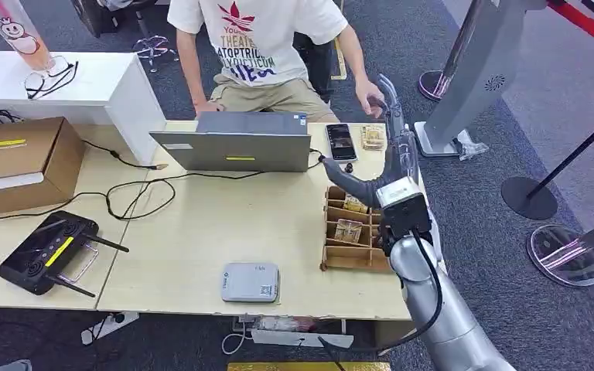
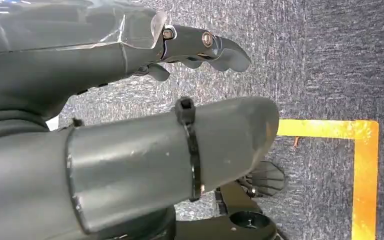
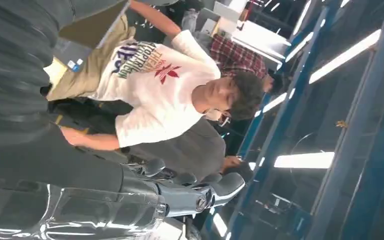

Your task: Pass the card to the sensor for recognition and then transmit it.

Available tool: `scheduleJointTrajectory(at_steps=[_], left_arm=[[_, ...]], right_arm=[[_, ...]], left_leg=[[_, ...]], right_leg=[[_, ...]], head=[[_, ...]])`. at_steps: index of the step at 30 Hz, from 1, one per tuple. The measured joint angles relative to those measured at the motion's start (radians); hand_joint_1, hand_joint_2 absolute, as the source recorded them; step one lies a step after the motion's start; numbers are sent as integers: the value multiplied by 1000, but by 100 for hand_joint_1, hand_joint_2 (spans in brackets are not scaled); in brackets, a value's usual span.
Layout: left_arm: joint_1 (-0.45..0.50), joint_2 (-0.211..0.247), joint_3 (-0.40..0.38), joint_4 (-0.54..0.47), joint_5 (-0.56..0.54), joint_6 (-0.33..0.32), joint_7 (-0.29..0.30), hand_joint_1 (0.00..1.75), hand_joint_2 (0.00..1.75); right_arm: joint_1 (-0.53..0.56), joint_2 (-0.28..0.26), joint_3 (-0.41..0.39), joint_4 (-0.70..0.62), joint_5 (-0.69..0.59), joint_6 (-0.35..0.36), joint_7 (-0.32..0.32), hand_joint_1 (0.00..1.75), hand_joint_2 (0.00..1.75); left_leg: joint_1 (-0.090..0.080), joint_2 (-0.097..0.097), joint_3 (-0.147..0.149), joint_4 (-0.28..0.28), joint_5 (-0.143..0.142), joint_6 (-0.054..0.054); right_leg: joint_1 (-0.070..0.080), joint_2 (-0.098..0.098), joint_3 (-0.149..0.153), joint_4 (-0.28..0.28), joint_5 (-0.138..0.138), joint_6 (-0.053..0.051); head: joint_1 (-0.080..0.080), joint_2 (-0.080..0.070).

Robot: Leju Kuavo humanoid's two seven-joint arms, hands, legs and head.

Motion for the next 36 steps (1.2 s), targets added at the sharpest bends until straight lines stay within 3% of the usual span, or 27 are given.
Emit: scheduleJointTrajectory(at_steps=[21,36], left_arm=[[17,0,7,0,26,4,-10,0,0],[27,0,19,0,40,13,-10,0,0]], right_arm=[[235,-3,-49,-37,59,-29,14,0,175],[294,-3,-90,-44,97,-47,23,0,175]], left_leg=[[0,0,-1,0,0,0],[0,0,-1,0,0,0]], right_leg=[[0,0,0,0,0,0],[0,0,-1,0,0,0]], head=[[0,0],[0,0]])
